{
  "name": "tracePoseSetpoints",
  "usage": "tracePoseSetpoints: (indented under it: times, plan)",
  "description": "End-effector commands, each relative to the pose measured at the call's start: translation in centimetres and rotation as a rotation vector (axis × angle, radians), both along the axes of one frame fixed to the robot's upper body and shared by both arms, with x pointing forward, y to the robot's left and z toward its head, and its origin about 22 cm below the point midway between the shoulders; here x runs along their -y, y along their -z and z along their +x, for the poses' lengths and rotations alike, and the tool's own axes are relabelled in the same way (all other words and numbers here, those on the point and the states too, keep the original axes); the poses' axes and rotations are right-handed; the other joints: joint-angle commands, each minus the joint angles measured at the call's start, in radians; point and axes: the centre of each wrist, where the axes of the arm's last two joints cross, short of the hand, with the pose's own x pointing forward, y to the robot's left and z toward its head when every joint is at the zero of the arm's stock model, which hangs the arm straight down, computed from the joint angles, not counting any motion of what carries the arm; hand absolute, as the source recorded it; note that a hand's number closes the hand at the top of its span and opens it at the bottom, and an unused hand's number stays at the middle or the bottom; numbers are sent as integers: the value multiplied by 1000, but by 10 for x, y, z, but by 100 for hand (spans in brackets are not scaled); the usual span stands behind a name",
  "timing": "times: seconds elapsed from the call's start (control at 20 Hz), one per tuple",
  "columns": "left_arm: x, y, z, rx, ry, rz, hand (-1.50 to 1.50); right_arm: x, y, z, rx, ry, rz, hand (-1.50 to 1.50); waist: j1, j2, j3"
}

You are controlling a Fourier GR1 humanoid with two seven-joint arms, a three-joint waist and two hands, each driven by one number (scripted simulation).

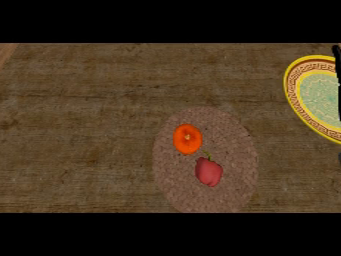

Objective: Pick the bell pepper from the placemat and place it in the plate

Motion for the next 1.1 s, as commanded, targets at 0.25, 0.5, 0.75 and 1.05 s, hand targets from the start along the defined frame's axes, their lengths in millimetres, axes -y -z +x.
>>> tracePoseSetpoints:
  times: [0.25, 0.5, 0.75, 1.05]
  plan:
    - [72, 76, -13, -379, 170, -306, 0, -142, 19, -26, -250, -367, -79, 150, -37, -8, -10]
    - [67, 89, -21, -441, 122, -368, 0, -46, 13, -24, -62, 49, -921, 150, -97, -24, -20]
    - [82, 101, -24, -465, 181, -404, 0, -134, 79, -79, -127, -11, -180, -150, -59, -8, 1]
    - [112, 104, -10, -468, 207, -417, 0, -143, 98, -116, -152, -183, -597, -150, -40, -11, -4]
